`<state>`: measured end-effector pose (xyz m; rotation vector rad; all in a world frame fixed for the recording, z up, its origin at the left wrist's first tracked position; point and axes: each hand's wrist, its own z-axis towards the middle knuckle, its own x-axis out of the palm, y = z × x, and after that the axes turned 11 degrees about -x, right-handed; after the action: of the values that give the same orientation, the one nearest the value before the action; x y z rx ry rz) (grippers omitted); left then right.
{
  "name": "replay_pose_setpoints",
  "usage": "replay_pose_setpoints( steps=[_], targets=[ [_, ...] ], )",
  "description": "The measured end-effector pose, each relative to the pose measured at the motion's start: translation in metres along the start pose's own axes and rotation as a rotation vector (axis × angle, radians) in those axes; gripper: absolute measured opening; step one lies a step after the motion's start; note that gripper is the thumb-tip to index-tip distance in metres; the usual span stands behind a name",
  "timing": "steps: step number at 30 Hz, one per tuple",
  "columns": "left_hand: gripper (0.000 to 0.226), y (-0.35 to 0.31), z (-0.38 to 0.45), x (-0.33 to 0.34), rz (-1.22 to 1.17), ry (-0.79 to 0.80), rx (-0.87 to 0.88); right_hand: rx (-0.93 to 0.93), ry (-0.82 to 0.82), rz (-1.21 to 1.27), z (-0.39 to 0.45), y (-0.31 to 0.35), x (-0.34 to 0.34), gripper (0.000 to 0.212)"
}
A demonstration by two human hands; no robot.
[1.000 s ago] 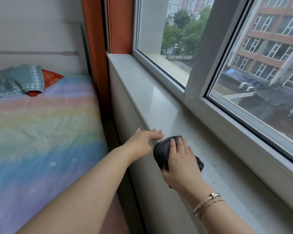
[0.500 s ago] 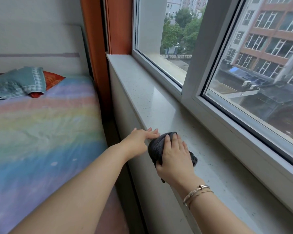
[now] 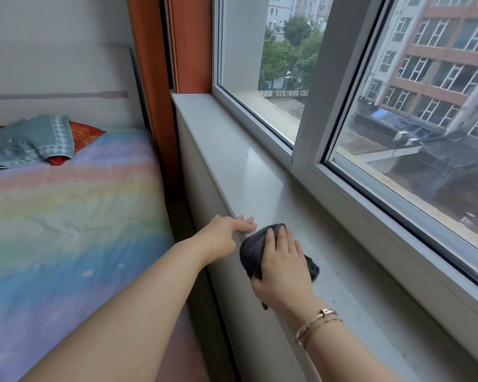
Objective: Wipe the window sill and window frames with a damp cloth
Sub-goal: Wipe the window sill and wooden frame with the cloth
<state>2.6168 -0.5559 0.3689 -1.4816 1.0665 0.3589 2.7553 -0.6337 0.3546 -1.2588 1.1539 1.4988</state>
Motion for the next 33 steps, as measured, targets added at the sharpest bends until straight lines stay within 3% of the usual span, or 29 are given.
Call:
replay_pose_setpoints(
  steps=[8, 14, 19, 27, 33],
  targets=[
    [0.092, -0.001, 0.0, -0.002, -0.028, 0.001, -0.021, -0.035, -0.108, -0.044, -0.019, 0.001, 0.013, 0.089],
    [0.087, -0.001, 0.004, -0.003, -0.115, -0.015, -0.028, 0.019, -0.043, -0.007, 0.003, -0.002, 0.004, 0.088],
    [0.074, 0.004, 0.022, -0.017, -0.143, -0.122, -0.035, 0.068, -0.035, 0.011, 0.04, 0.005, 0.005, 0.091],
    [0.085, 0.028, 0.061, -0.04, 0.016, 0.029, -0.025, 0.041, -0.078, -0.079, 0.007, 0.0, 0.012, 0.089],
    [0.077, 0.031, 0.08, -0.064, -0.015, 0.04, -0.02, 0.099, 0.001, -0.016, 0.105, 0.012, 0.006, 0.092]
  ],
)
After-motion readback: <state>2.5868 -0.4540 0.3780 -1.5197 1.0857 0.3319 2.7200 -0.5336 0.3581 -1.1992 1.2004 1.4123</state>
